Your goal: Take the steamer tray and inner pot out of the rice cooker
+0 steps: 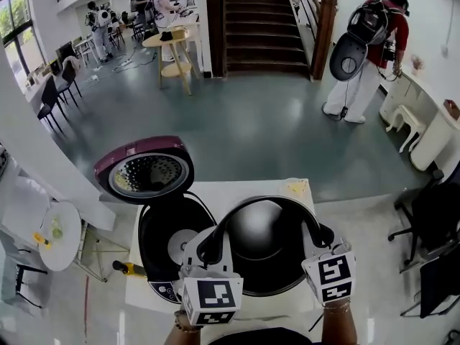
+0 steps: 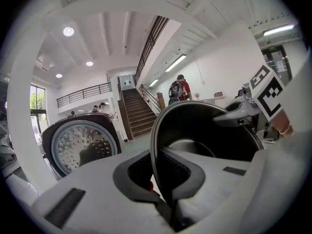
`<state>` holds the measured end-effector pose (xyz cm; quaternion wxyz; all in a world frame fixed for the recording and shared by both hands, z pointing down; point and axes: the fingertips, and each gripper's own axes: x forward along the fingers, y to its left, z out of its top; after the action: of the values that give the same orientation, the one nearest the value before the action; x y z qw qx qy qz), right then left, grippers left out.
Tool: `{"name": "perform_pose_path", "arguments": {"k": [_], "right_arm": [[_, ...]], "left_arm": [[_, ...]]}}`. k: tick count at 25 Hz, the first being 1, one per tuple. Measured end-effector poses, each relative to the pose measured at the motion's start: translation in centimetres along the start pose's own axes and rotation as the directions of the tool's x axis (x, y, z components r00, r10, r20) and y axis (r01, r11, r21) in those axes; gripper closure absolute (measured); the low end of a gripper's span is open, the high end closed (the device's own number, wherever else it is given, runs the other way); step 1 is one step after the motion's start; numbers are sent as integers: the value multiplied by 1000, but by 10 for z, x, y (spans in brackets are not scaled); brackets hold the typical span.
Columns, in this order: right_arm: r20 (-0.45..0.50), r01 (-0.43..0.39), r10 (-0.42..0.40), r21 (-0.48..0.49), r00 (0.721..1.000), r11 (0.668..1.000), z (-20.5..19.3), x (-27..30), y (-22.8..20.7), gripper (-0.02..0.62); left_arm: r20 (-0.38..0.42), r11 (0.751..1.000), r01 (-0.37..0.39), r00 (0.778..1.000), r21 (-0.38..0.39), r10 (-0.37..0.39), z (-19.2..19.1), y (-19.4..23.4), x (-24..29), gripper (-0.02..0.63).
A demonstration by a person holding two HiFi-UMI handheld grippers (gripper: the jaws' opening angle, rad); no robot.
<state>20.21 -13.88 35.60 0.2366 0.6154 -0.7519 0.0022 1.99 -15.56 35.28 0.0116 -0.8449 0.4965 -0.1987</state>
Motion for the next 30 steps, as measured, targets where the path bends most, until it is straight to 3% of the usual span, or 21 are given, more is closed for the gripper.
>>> {"name": "perform_pose_path", "arguments": {"k": [10, 19, 30], "right_arm": [[-106, -3, 8, 40, 994, 999, -66, -21, -42, 588], [-235, -62, 76, 66, 969, 996, -137, -21, -43, 586], [-364, -165, 184, 83, 913, 983, -214, -18, -11, 584]], "left_arm": [[-80, 997, 75, 994, -7, -76, -16, -75, 23, 592], [-188, 992, 112, 975, -66, -122, -71, -123, 39, 592], [-344, 982, 115, 925, -147, -160, -150, -156, 30, 591]]}}
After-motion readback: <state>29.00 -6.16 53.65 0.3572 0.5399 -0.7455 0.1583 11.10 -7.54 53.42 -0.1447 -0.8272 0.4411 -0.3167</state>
